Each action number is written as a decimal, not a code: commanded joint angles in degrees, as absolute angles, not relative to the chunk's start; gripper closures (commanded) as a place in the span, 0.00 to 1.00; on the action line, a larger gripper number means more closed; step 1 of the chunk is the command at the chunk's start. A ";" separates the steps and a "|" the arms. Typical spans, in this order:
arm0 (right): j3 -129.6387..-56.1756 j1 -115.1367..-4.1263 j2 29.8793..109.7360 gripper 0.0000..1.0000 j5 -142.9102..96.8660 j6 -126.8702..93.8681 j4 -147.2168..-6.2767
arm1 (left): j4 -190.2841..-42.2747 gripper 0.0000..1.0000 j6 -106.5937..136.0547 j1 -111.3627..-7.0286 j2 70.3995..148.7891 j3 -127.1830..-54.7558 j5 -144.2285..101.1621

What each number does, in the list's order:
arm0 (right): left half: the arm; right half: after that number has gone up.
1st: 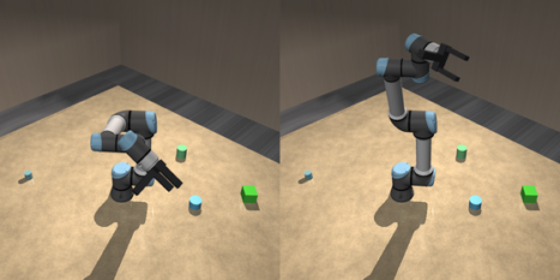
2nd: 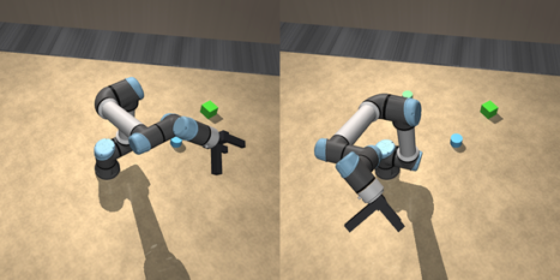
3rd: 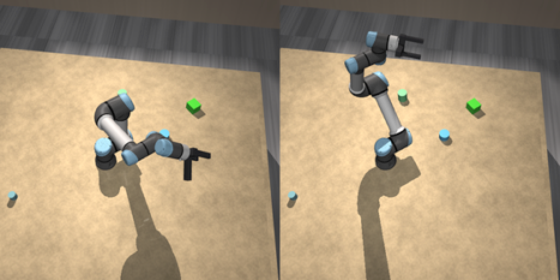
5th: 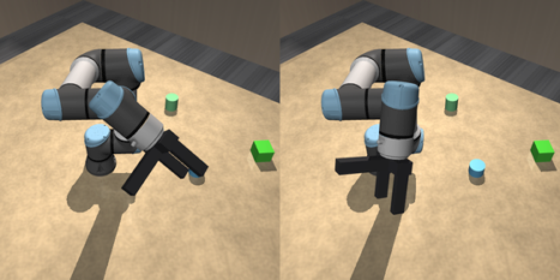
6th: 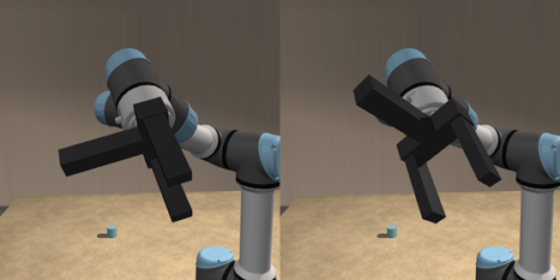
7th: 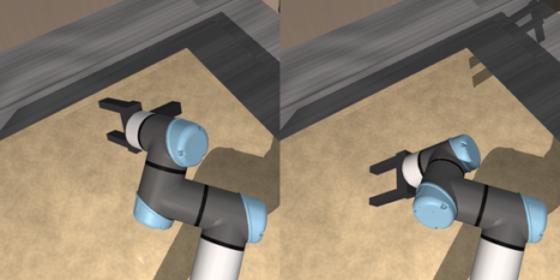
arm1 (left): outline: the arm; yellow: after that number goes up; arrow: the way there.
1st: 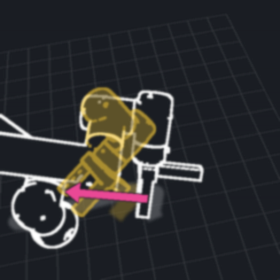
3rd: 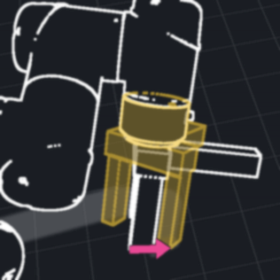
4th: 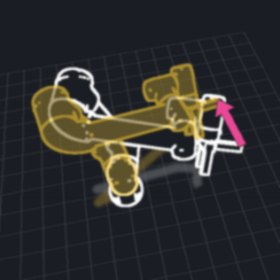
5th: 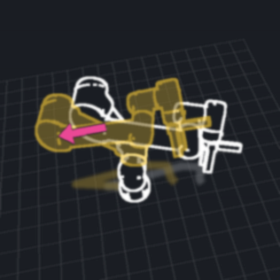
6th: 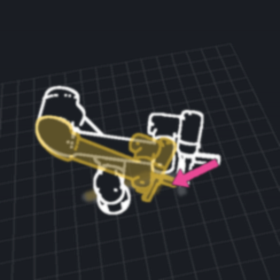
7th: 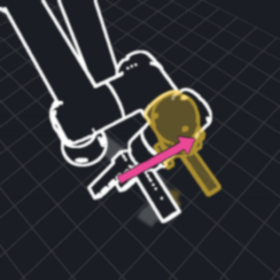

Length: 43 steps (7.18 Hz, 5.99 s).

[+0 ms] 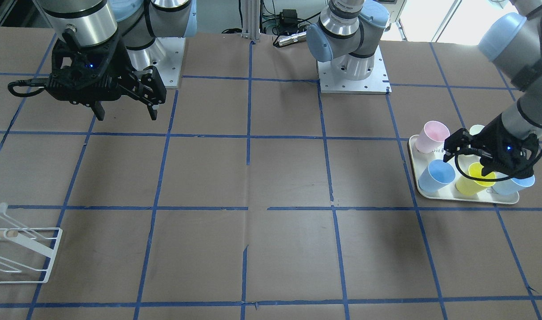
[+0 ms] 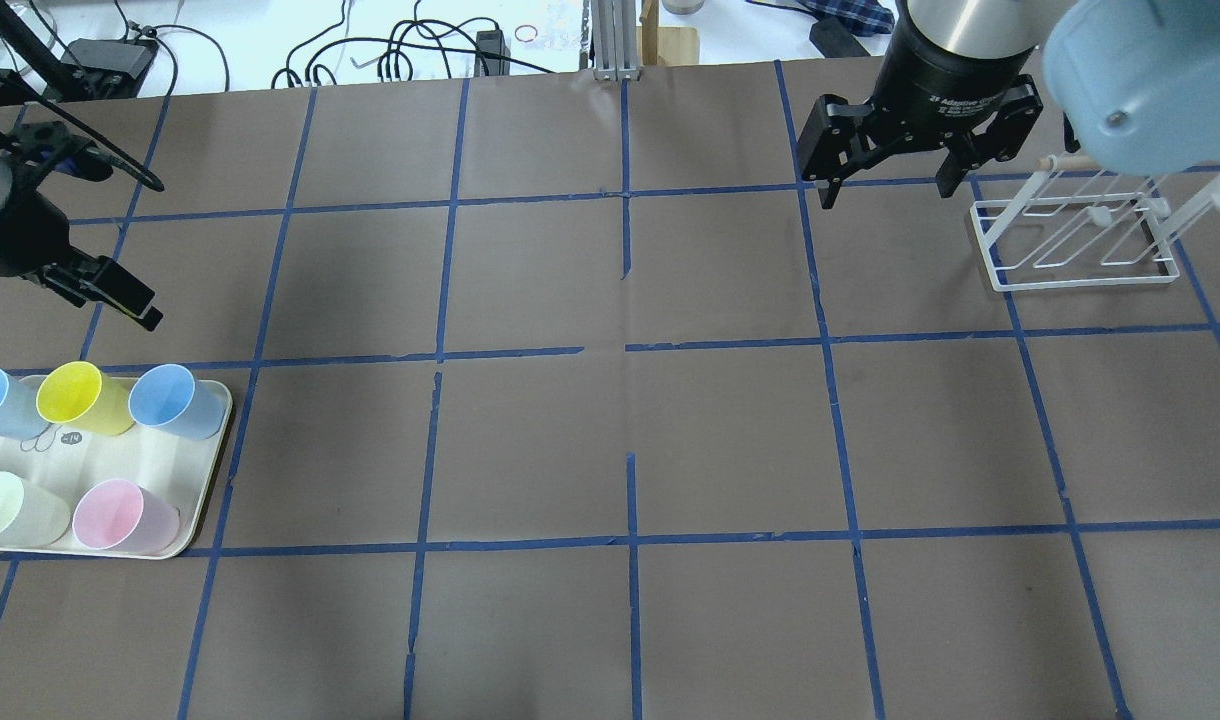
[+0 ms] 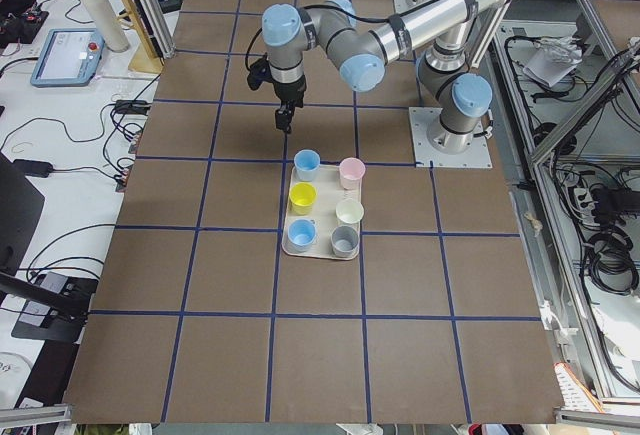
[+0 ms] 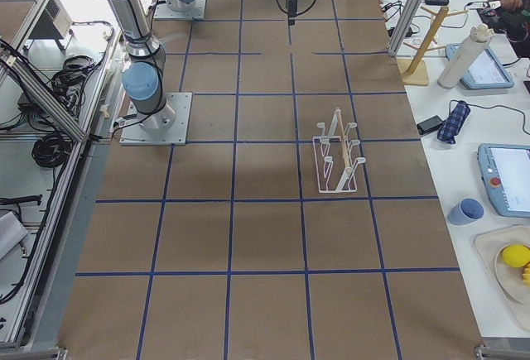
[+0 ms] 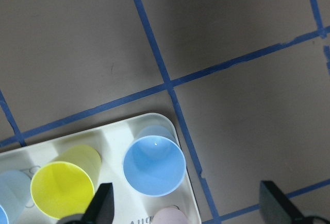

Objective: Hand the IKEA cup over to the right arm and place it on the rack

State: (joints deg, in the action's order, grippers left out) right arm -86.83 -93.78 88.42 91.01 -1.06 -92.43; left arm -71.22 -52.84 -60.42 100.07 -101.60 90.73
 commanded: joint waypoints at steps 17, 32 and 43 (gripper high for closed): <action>-86.31 -73.31 91.50 0.00 51.55 -0.52 -65.42 | -60.73 0.00 -62.83 -56.16 104.68 -110.73 91.23; -87.01 -71.98 92.46 0.00 30.63 -4.04 -53.36 | -86.32 1.00 -48.50 -56.77 96.69 -102.74 61.70; -87.45 -73.13 92.37 0.00 29.35 -4.13 -47.46 | -109.34 1.00 -36.47 -89.27 88.50 -116.97 -21.65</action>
